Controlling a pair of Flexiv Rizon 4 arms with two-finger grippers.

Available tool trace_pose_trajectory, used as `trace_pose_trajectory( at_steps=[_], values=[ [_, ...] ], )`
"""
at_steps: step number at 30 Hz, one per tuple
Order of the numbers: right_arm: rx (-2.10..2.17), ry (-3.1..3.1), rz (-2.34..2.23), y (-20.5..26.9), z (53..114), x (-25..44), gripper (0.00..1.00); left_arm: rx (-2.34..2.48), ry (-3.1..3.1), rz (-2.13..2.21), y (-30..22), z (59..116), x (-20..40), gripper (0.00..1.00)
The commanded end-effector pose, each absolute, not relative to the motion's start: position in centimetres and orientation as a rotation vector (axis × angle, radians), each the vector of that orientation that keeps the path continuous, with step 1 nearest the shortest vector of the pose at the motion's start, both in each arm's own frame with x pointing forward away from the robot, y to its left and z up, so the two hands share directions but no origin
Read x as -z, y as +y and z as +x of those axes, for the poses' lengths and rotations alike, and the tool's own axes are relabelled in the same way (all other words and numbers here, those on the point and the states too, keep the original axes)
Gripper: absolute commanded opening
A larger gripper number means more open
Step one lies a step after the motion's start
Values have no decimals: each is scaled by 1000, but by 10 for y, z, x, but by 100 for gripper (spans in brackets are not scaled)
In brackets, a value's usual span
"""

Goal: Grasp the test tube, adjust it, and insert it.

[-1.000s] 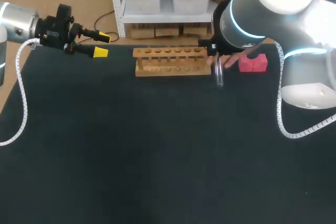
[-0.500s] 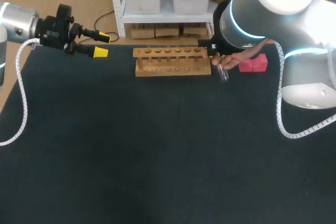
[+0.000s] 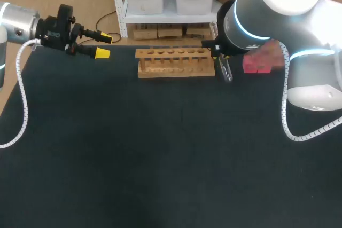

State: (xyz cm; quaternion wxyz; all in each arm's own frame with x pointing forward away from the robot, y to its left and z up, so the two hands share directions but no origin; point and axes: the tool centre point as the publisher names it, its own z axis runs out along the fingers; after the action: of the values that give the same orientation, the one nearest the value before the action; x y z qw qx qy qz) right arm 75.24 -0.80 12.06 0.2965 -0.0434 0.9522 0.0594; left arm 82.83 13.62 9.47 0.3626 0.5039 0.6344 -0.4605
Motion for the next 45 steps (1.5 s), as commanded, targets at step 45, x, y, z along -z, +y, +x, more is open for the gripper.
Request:
trace_pose_trajectory(
  at_steps=[45],
  values=[
    [-14,2581,-220,40,806,-60,0,1186,1632,1299,137,828,-94,100]
  ],
)
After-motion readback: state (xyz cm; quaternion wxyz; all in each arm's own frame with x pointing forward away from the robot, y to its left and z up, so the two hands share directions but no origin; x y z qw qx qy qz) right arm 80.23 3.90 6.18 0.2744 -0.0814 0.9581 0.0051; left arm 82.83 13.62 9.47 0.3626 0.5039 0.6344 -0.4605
